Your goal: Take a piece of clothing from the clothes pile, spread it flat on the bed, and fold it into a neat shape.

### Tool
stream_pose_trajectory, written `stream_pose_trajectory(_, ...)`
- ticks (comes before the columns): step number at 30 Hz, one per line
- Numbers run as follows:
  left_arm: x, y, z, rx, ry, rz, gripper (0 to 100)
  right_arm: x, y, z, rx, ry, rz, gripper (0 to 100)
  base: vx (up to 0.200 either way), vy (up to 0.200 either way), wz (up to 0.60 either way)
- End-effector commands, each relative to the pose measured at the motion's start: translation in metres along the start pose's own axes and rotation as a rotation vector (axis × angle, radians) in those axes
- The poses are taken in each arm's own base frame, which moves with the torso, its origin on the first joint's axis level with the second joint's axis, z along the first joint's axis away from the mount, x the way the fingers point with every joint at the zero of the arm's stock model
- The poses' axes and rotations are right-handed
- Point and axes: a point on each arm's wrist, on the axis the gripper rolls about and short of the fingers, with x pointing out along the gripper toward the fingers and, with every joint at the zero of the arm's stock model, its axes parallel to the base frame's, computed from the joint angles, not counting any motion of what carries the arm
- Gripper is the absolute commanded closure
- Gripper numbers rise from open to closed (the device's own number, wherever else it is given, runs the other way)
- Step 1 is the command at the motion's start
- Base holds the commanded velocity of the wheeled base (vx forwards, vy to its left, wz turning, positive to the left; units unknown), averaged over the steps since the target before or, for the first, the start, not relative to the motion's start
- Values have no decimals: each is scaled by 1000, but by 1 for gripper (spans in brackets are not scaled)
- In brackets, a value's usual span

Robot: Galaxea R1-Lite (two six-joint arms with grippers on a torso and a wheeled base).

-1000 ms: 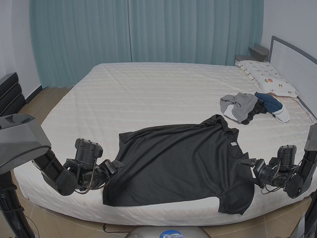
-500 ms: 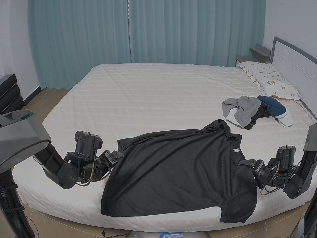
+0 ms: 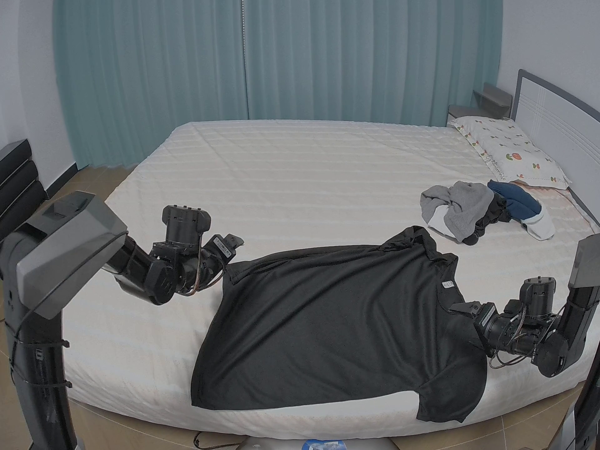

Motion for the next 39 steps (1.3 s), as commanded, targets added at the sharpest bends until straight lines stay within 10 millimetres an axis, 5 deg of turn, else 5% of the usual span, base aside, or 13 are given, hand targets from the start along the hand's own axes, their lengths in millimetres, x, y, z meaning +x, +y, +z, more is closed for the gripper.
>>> stream_pose_trajectory(1, 79, 15, -16, 48, 8, 52, 0, 10, -10, -5, 8, 5, -7, 0, 0, 0, 0)
stream_pose_trajectory(12, 99, 24, -9, 38, -12, 97, 0, 20, -19, -14, 11, 43, -42, 0, 0, 0, 0)
stream_pose_trajectory(32, 92, 19, -16, 51, -2, 100, 0, 23, -21, -17, 8, 56, -50, 0, 0, 0, 0)
stream_pose_trajectory(33, 92, 20, -15, 49, -6, 103, 100, 23, -21, -17, 8, 56, -50, 0, 0, 0, 0)
stream_pose_trajectory(39, 92, 22, -8, 50, -25, 106, 100, 23, -21, -17, 8, 56, -50, 0, 0, 0, 0)
